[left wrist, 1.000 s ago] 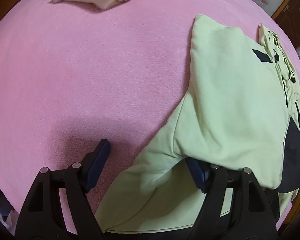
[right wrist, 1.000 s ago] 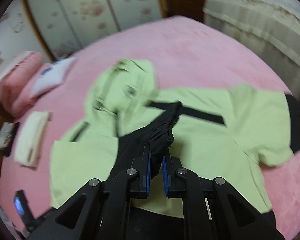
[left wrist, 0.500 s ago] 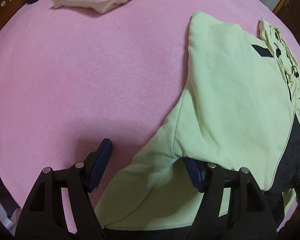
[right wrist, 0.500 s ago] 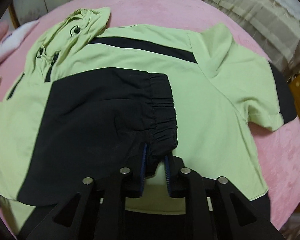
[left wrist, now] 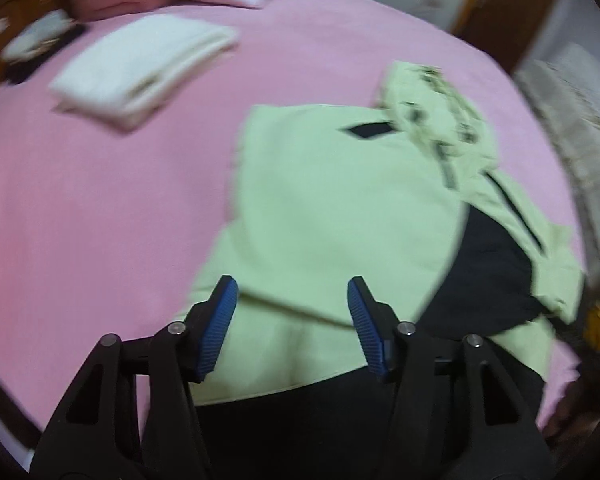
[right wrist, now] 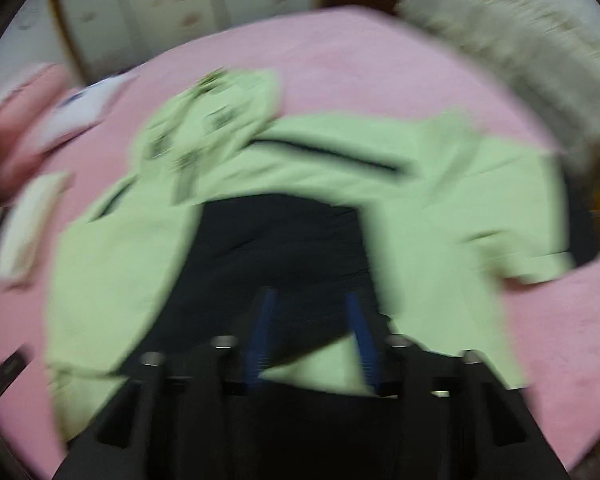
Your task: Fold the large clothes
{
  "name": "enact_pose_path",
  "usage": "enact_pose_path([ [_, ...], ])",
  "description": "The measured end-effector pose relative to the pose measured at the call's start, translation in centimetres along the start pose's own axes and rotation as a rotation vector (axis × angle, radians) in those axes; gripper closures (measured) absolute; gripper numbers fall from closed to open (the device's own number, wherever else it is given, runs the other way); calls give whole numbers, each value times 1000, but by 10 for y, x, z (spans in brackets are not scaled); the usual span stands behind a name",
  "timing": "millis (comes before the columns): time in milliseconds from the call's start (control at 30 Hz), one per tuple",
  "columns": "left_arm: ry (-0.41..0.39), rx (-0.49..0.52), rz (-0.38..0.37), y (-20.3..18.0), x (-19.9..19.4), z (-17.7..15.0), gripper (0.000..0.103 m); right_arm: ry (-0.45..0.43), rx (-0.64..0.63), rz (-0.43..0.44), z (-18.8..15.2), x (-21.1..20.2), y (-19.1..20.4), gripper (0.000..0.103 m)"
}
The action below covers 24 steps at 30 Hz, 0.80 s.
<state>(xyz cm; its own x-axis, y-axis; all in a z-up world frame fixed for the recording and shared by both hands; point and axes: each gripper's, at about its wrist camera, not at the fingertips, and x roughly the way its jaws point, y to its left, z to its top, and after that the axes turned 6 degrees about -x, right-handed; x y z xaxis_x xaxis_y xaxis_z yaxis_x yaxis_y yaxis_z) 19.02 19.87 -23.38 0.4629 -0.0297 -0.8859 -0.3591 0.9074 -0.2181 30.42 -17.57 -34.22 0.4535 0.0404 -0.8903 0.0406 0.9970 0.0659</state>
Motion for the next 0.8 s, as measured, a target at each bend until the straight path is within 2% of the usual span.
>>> enact_pose_path([
  [33, 26, 26, -14, -16, 8, 3, 76, 45, -14, 66, 0, 10, 15, 91],
  [67, 68, 67, -3, -29, 20, 5, 90, 71, -23, 101, -2, 17, 27, 93],
  [167, 151, 117, -5, -55, 58, 3, 100, 97, -65, 279, -5, 33, 66, 96],
  [233, 207, 111, -19, -66, 81, 1, 100, 116, -88, 371, -5, 48, 88, 96],
  [267, 230, 111, 3, -65, 93, 1, 100, 133, -106, 386, -6, 56, 96, 96],
  [333, 287, 108, 90, -56, 113, -1, 100, 186, -159, 356, -9, 75, 107, 96],
  [367, 296, 89, 110, -49, 119, -2, 100, 208, -174, 332, -10, 82, 108, 96],
  [467, 284, 16, 118, -20, 124, 1, 101, 199, -145, 306, -10, 90, 81, 102],
  [500, 274, 4, 132, -13, 123, 2, 101, 181, -119, 260, -9, 88, 65, 102],
  [600, 226, -14, 203, 10, 120, 10, 101, 138, -50, 46, -12, 77, 10, 102],
  [633, 218, -15, 209, 14, 120, 12, 101, 131, -5, 9, -13, 73, -7, 103],
  [700, 201, 0, 250, 16, 120, 15, 101, 129, 112, 74, -16, 69, -40, 103],
  [733, 194, 17, 278, 12, 119, 16, 101, 131, 127, 87, -15, 68, -45, 103],
  [800, 171, 43, 304, 2, 111, 17, 100, 133, 60, 30, -12, 66, -31, 103],
])
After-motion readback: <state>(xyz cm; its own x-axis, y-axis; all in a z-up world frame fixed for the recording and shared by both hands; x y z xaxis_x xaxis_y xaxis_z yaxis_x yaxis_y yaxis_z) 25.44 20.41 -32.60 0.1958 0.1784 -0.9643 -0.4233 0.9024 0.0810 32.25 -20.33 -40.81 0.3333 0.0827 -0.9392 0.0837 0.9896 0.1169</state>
